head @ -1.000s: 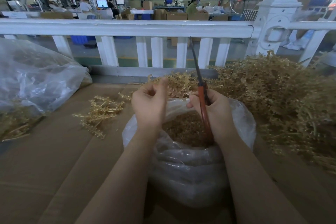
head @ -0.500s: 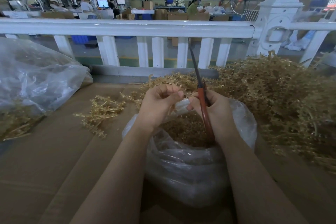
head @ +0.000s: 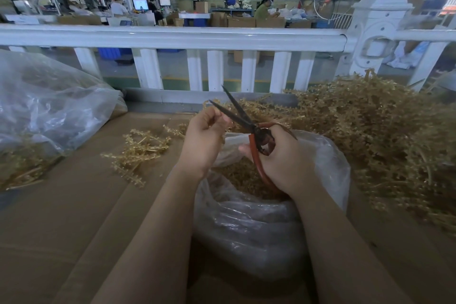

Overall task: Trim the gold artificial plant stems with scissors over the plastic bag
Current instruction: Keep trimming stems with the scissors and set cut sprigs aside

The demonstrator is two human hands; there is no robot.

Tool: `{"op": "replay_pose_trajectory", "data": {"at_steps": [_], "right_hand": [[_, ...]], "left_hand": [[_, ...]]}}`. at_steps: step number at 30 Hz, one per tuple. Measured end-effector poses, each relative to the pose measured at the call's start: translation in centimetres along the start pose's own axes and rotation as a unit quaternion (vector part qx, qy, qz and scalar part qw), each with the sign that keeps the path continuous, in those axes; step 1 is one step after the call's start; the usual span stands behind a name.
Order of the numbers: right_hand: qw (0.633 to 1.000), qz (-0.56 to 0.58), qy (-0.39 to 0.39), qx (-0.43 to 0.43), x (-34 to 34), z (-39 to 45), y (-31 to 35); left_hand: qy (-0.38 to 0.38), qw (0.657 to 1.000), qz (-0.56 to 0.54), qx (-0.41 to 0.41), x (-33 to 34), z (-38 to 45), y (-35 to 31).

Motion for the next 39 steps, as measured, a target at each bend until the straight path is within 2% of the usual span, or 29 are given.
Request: {"op": "replay_pose_trajectory", "data": {"at_steps": [15,24,30,39], "right_hand": [[0.995,-0.082,-0.056,-0.022,-0.67,-0.4,0.47],[0.997,-0.058,-0.045,-0.01,-0.42,-0.47,0.21],[0.995,-0.087,-0.054,-0.003,-0.59,-0.35,0.29],[0.994,-0.089,-0.059,0.0,-0.49,-0.31,0.15]], "left_hand": [[0.001,0.999,-0.037,-0.008,0.04,-0.16,0.02],[0.008,0.996,-0.092,0.015,0.26,-0.3,-0.27],[-0.009,0.996,-0.077,0.036,0.22,-0.4,-0.22],[0.014,0.997,-0.066,0.042,0.34,-0.58,-0.24]]}}
Point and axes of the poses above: each hand's wrist, its own z-axis towards the middle knuckle, its own x-axis out of the palm, y = z × x, the point moved 2 cm from there along z, towards the middle knuckle, and after that the axes turned 11 degrees about -z, right-handed, at the moved point
